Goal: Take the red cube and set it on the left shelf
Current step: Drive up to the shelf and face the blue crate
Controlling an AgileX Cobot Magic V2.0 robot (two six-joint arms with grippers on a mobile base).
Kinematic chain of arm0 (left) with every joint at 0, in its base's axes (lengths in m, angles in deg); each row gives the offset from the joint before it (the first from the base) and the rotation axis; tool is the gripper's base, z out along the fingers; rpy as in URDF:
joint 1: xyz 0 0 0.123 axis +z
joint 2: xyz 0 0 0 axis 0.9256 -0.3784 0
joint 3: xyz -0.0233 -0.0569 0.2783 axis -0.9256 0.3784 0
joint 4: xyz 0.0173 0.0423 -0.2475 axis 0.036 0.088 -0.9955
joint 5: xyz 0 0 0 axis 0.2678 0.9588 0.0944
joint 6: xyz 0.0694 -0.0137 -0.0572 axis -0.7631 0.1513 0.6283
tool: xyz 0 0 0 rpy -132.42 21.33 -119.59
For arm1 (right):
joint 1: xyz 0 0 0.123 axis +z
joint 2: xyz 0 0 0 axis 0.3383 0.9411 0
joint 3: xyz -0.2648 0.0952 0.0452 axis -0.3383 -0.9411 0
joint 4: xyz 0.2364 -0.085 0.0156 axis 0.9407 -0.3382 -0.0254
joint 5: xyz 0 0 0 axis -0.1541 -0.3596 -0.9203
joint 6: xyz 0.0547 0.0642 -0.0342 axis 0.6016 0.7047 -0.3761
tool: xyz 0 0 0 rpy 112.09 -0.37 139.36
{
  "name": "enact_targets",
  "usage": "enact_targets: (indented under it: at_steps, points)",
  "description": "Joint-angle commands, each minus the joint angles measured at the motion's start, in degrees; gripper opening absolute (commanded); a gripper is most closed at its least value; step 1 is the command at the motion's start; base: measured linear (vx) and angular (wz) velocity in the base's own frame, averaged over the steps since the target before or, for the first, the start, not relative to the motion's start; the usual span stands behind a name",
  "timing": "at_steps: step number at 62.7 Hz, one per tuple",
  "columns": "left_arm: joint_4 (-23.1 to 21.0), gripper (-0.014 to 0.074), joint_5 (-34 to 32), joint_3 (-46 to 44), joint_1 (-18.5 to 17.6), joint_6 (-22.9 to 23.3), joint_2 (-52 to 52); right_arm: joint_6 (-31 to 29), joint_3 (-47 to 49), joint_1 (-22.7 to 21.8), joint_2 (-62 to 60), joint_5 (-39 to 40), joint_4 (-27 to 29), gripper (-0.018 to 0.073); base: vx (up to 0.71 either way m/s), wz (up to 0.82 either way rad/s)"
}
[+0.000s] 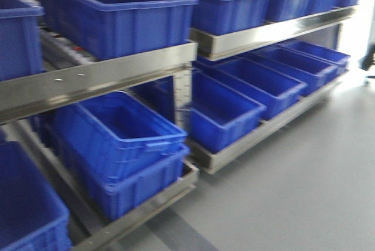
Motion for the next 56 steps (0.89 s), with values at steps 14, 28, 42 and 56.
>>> enact_targets:
  at_steps: [14,28,42,56]
  points:
    - [-0.4,0.009,-4.55,1.36,-0.04,0.32,0.74,-0.05,1.52,-0.42,0.51,5.1,0.31,0.0057,0.47,0.75]
    - [-0.4,0.009,-4.55,1.36,-0.04,0.32,0.74,-0.05,1.52,-0.42,0.51,5.1,0.31,0.0057,0.4,0.68]
    - [-0.4,0.009,-4.55,1.36,-0.04,0.32,0.74,-0.05,1.52,-0.42,0.51,5.1,0.31,0.0057,0.31,0.61]
    - [-0.4,0.009,-4.55,1.36,-0.04,0.32,0.74,-0.05,1.52,-0.42,0.51,5.1,0.31,0.0057,0.24,0.51]
